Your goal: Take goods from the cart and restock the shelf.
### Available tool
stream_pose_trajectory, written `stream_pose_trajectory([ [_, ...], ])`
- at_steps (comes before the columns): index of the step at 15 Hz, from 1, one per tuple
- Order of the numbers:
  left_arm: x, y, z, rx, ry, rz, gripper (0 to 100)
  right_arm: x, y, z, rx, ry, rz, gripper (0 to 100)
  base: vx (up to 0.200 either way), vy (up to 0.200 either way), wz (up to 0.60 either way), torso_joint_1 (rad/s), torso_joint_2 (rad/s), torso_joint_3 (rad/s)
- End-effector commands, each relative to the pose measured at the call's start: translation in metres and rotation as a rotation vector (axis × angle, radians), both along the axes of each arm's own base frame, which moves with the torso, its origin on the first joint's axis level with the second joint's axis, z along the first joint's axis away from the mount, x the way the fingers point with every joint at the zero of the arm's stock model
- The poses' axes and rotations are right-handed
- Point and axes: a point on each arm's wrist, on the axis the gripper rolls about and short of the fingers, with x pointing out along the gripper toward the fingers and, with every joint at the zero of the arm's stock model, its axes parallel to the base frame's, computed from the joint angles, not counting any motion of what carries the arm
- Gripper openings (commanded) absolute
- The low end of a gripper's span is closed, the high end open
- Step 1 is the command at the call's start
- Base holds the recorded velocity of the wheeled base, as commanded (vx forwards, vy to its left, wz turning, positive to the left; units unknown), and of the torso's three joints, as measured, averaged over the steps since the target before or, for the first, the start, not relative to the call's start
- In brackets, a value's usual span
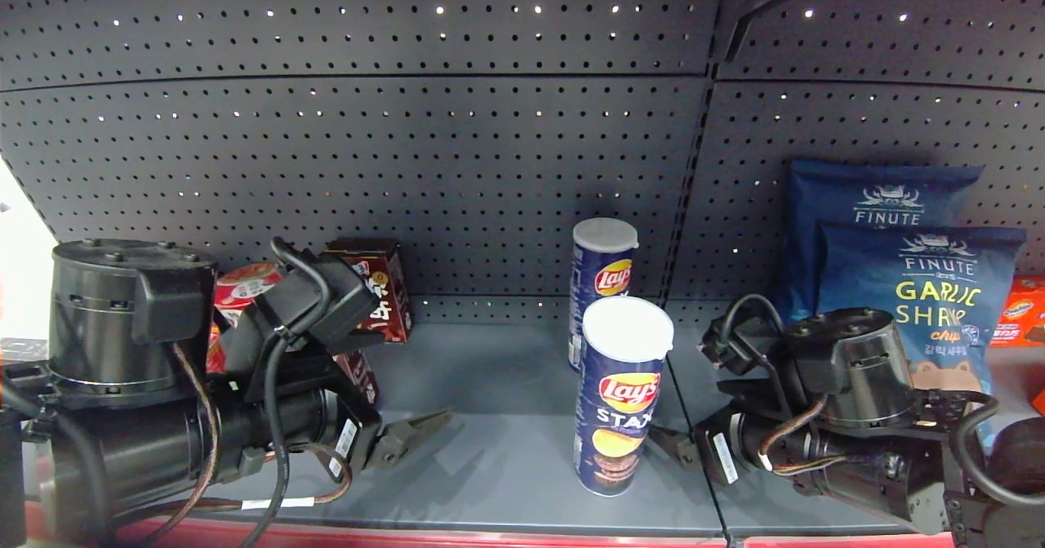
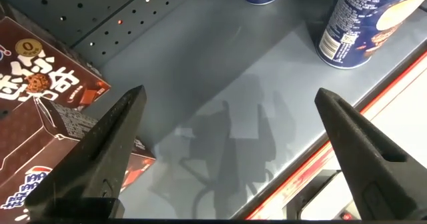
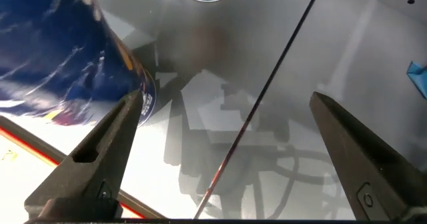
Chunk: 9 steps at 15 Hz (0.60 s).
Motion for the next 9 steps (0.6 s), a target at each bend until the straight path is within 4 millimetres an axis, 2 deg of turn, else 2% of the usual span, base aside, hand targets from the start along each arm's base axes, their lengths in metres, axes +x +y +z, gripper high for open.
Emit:
stream_pose_trajectory([
  [1,0.000,0.000,-0.001,0.002,0.003,0.000,100,0.001,0.002,-0.002,-0.004,0.004,0.002,100,0.000,0.000,0.00,0.000,0.00,0.000],
  [6,-0.002,0.001,-0.002,0.004,0.007,0.000,100,-0.002,-0.002,-0.002,-0.009,0.006,-0.002,100,0.000,0.000,0.00,0.000,0.00,0.000],
  [8,-0.005,0.003,-0.001,0.001,0.000,0.003,100,-0.010,-0.010,0.006,0.010,-0.020,-0.011,100,0.000,0.000,0.00,0.000,0.00,0.000],
  [9,-0.009,0.005,0.009,-0.019,-0.037,0.006,100,-0.017,-0.018,0.016,0.036,-0.051,-0.019,100,0.000,0.000,0.00,0.000,0.00,0.000],
])
